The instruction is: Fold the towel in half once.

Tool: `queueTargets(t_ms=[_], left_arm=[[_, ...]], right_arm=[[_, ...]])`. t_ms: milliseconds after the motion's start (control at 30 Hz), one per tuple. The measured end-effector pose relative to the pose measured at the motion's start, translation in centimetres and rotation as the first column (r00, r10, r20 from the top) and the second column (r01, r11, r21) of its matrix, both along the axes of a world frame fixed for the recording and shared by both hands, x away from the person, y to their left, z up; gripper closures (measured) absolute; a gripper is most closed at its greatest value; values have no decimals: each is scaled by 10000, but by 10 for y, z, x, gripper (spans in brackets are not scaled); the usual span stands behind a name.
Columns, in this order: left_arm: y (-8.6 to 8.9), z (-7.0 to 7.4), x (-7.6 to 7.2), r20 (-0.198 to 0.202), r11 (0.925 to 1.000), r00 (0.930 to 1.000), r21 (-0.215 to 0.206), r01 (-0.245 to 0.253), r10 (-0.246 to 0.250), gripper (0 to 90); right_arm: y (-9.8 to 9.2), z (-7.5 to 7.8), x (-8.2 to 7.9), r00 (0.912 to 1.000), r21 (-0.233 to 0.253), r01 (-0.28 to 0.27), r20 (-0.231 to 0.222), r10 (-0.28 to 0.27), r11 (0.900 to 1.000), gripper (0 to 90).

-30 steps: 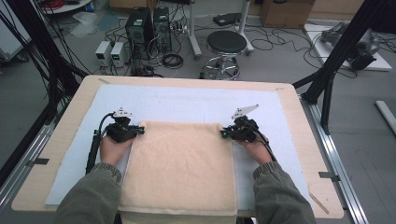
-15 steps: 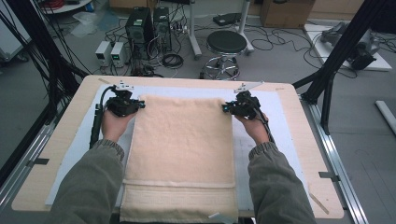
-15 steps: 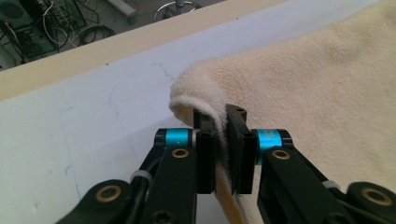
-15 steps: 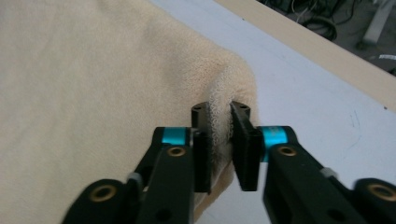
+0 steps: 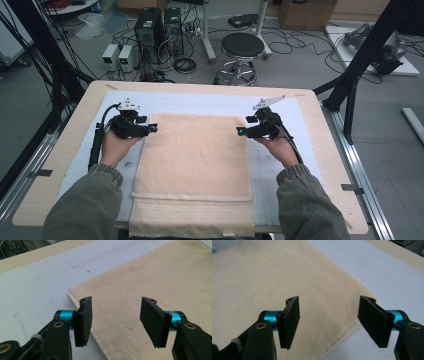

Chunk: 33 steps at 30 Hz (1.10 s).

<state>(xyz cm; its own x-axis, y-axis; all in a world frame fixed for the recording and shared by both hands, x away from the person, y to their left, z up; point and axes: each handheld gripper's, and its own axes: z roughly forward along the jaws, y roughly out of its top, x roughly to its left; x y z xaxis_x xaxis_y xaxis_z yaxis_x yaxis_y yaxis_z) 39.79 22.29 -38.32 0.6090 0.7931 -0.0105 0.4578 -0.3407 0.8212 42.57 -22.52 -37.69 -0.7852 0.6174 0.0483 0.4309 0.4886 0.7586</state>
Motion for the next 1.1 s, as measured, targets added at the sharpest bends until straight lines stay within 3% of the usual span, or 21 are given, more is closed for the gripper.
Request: queueTargets(t_ms=[233,400,467,533,700,967,1100], left_arm=[[6,-7,-34,303,9991,9990,284,315,-324,401],[9,-16,-57,291,9971,9973,383,656,-667,357],[12,-20,-65,259,9968,9969,327,732,-740,337],[14,-23,-72,255,9969,9968,244,746,-752,321],[16,-28,-92,265,9967,9966,211,779,-785,276],[11,-28,-118,392,9921,9915,222,1234,-1242,280],[9,-33,-129,273,9876,9873,129,1564,-1567,320]], right_arm=[[-9,-1,-31,9999,55,-81,147,80,10000,304],[-8,-3,-55,9970,-619,-527,531,560,9967,285],[-11,-3,-64,9968,-458,-543,558,568,9975,267],[-11,-3,-70,9977,-633,-571,337,593,9964,220],[-13,-4,-89,9946,-580,-780,635,816,9953,220],[-15,-20,-116,9905,-217,-1050,867,1065,9942,225],[-10,-31,-123,9889,-161,-1274,746,1282,9917,246]])
